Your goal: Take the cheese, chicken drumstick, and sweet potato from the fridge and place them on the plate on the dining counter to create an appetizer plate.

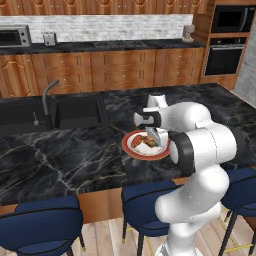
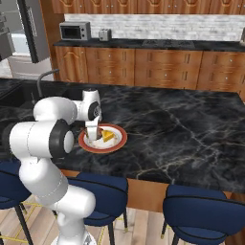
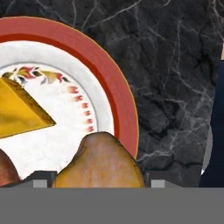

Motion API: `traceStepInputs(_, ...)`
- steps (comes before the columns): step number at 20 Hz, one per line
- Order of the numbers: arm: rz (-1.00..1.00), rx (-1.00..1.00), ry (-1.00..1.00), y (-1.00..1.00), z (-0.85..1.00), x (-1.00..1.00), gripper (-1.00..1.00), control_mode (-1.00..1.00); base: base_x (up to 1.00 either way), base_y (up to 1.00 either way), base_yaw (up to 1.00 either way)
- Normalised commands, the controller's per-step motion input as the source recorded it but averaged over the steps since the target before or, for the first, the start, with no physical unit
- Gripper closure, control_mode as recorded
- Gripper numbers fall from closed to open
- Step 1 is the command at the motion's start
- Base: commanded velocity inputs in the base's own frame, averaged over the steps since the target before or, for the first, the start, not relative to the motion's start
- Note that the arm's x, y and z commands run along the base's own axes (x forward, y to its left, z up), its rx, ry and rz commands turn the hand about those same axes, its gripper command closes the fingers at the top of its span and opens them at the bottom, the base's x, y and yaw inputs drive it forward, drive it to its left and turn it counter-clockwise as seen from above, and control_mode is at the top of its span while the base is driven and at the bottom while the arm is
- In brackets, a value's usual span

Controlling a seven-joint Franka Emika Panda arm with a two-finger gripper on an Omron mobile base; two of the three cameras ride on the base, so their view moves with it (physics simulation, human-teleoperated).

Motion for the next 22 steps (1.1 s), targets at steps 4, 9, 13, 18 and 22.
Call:
traceStepInputs(4,-0.11,0.00,0.08,0.00,-0.43,0.00,1.00,-1.00,0.00,0.00,0.00)
traceStepInputs(9,-0.12,0.00,0.09,0.00,-0.34,0.16,1.00,-1.00,0.00,0.00,0.00)
traceStepInputs(13,-0.11,0.00,0.05,0.00,-0.16,0.31,1.00,-1.00,0.00,0.00,0.00)
traceStepInputs(18,-0.11,0.00,0.02,0.00,-0.07,0.06,-1.00,-1.00,0.00,0.00,0.00)
traceStepInputs(22,-0.12,0.00,0.00,0.00,-0.23,0.09,-1.00,-1.00,0.00,0.00,0.00)
